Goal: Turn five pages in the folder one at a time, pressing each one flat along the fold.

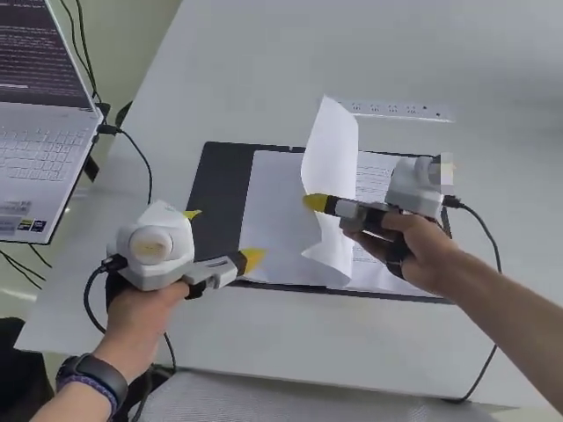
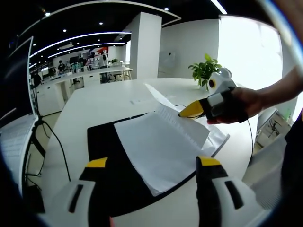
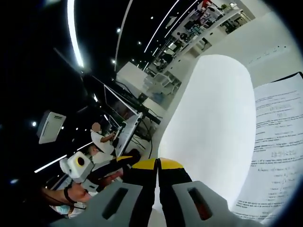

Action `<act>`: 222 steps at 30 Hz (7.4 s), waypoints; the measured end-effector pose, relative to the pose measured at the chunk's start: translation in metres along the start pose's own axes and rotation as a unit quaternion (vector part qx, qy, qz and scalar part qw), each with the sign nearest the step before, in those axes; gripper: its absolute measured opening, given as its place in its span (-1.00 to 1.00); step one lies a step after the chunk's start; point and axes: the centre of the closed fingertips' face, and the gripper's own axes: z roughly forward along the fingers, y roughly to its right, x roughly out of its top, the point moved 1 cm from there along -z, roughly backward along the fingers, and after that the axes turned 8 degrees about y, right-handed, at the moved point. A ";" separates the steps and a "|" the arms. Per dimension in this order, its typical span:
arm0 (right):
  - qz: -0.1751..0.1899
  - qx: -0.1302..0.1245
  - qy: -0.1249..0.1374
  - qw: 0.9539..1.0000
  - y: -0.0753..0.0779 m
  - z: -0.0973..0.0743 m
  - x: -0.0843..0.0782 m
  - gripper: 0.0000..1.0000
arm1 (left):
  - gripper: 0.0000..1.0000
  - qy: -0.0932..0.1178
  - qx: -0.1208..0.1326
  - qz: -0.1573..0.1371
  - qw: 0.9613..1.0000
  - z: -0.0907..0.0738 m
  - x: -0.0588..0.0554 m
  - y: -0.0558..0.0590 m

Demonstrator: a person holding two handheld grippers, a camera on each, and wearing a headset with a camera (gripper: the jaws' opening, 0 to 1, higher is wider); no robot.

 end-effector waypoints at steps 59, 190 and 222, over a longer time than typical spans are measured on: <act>0.065 -0.061 -0.101 0.991 0.069 0.086 -0.099 -1.00 | 0.47 -0.026 0.043 -0.042 0.998 -0.027 -0.026 -0.025; 0.004 -0.102 0.059 0.993 0.152 0.015 0.038 -1.00 | -1.00 -0.123 -0.045 0.006 0.991 0.061 -0.100 0.002; 0.058 -0.164 0.172 0.970 0.219 0.049 0.105 -1.00 | -1.00 -0.115 -0.037 -0.006 0.993 0.055 -0.092 0.008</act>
